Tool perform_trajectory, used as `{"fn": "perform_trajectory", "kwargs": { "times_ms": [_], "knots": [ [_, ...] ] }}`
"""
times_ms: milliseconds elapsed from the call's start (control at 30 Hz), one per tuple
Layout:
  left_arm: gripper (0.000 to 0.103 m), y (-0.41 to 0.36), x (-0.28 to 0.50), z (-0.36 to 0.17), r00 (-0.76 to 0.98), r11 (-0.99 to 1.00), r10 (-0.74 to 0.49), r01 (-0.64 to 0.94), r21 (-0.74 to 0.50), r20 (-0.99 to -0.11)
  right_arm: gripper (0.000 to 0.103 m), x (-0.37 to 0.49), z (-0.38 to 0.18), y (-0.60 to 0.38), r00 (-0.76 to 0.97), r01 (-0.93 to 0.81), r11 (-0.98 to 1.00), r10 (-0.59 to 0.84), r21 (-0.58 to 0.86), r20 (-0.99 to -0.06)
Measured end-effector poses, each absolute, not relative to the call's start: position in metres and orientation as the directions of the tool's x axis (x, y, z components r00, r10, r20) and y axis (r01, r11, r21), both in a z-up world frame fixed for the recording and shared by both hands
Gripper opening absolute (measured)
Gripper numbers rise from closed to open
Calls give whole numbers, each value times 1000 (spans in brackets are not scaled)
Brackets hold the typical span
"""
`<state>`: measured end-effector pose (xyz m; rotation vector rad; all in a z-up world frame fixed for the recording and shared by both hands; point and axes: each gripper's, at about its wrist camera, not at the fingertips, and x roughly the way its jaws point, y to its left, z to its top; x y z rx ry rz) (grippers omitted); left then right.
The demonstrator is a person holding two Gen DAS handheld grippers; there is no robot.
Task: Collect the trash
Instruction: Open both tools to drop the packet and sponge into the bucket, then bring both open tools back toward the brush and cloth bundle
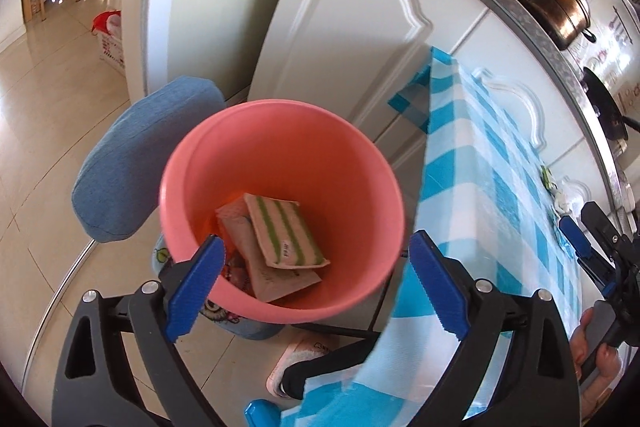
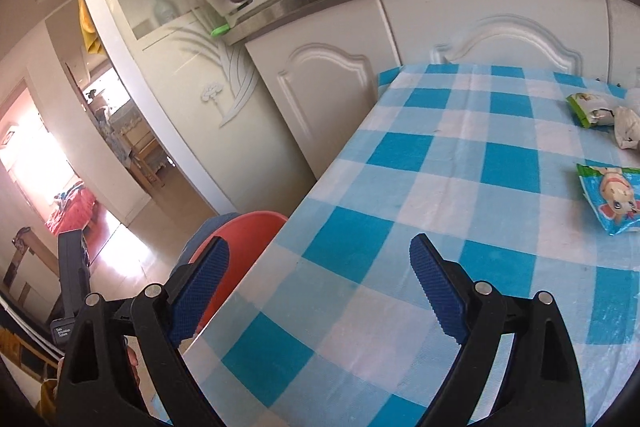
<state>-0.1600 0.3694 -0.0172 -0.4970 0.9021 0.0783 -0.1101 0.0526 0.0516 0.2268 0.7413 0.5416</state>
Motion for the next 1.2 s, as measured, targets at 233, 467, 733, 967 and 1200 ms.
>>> {"fn": "perform_trajectory", "kwargs": {
  "times_ms": [233, 467, 733, 967, 1200],
  "knots": [
    [94, 330, -152, -1, 618, 916, -165, -194, -352, -769, 91, -116, 51, 12, 647, -347, 841, 535, 415, -543],
    [94, 293, -141, 13, 608, 925, -205, -136, -355, -767, 91, -121, 54, -37, 702, -286, 837, 515, 466, -493],
    [94, 226, -121, 42, 616, 947, -249, -6, -321, -747, 91, -121, 53, -120, 792, -145, 821, 431, 552, -433],
    [94, 141, -83, 71, 611, 936, -343, 162, -311, -713, 91, -125, 53, -207, 868, 21, 830, 261, 558, -421],
    [94, 38, -15, 90, 571, 900, -435, 296, -320, -696, 91, -132, 44, -272, 899, 133, 788, 160, 601, -408]
  ]
}}
